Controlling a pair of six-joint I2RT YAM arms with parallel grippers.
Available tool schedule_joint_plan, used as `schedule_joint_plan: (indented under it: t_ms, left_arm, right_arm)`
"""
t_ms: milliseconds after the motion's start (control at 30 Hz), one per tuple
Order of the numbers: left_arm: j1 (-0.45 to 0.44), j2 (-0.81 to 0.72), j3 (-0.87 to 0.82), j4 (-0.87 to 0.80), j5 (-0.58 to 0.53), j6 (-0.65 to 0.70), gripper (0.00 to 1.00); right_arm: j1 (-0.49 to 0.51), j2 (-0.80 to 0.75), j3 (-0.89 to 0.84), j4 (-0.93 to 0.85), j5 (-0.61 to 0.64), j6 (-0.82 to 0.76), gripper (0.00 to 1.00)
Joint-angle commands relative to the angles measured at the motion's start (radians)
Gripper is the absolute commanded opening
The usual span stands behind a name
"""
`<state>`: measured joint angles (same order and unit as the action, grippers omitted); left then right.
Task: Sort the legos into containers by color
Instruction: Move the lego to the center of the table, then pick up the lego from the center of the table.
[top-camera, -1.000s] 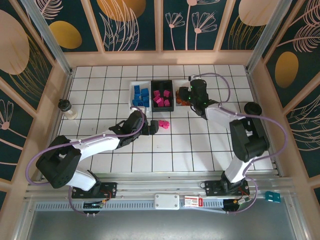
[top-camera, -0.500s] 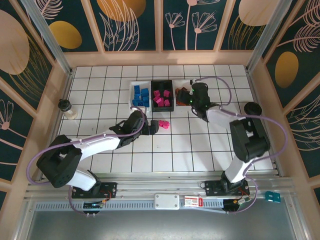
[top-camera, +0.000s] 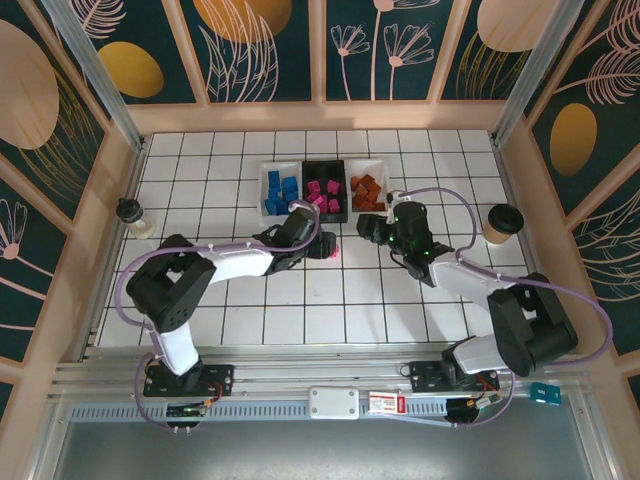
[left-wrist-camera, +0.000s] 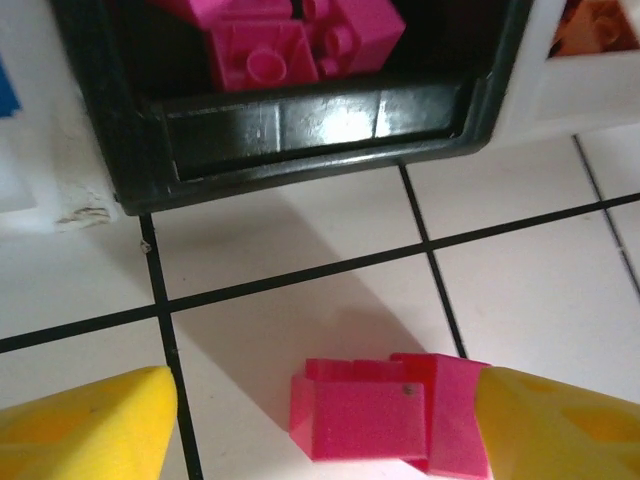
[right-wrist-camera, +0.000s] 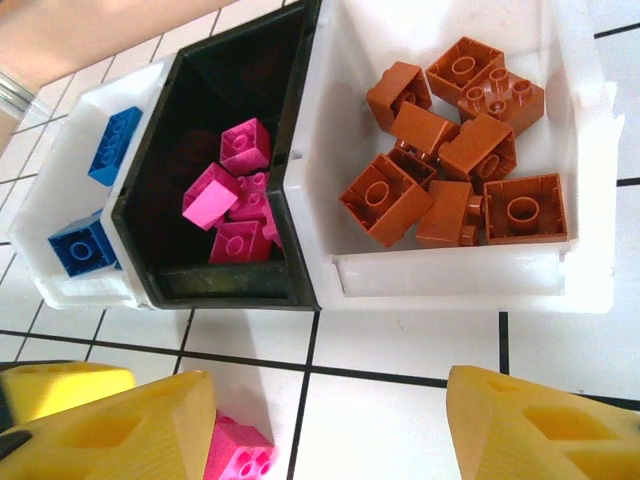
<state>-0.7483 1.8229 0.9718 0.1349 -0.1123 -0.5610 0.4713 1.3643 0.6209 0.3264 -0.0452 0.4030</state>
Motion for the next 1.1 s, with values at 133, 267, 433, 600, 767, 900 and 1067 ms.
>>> schedule_joint_plan:
  t_ms: [133, 267, 433, 600, 767, 900, 1067]
  left_arm:
    - [0.005, 0.048, 0.015, -0.052, -0.104, -0.017, 0.61]
    - [0.041, -0.022, -0.100, -0.041, -0.124, -0.033, 0.56]
    - [0.067, -0.090, -0.189, -0.017, -0.090, -0.037, 0.59]
    - [0.054, -0.129, -0.196, 0.026, -0.008, -0.022, 0.86]
    - [0.037, -0.100, -0.170, 0.022, -0.010, -0.004, 0.88]
    - [0.036, -0.036, -0.153, 0.018, -0.034, -0.005, 0.79]
    - [0.037, -0.017, -0.137, 0.032, -0.047, 0.004, 0.58]
  right_arm:
    - [0.001, -0.088, -0.024, 0.000, 0.030, 0.012, 0.63]
    - [0.001, -0.112, -0.030, 0.003, 0.033, 0.013, 0.63]
    - [0.002, -0.109, -0.030, 0.014, 0.024, 0.017, 0.63]
    - [0.002, -0.100, -0.031, 0.022, 0.020, 0.022, 0.64]
    - [0.003, -0.100, -0.037, 0.017, 0.017, 0.024, 0.64]
    - [0.006, -0.102, -0.045, 0.016, 0.015, 0.025, 0.64]
    - [0.010, -0.108, -0.053, 0.010, 0.017, 0.024, 0.64]
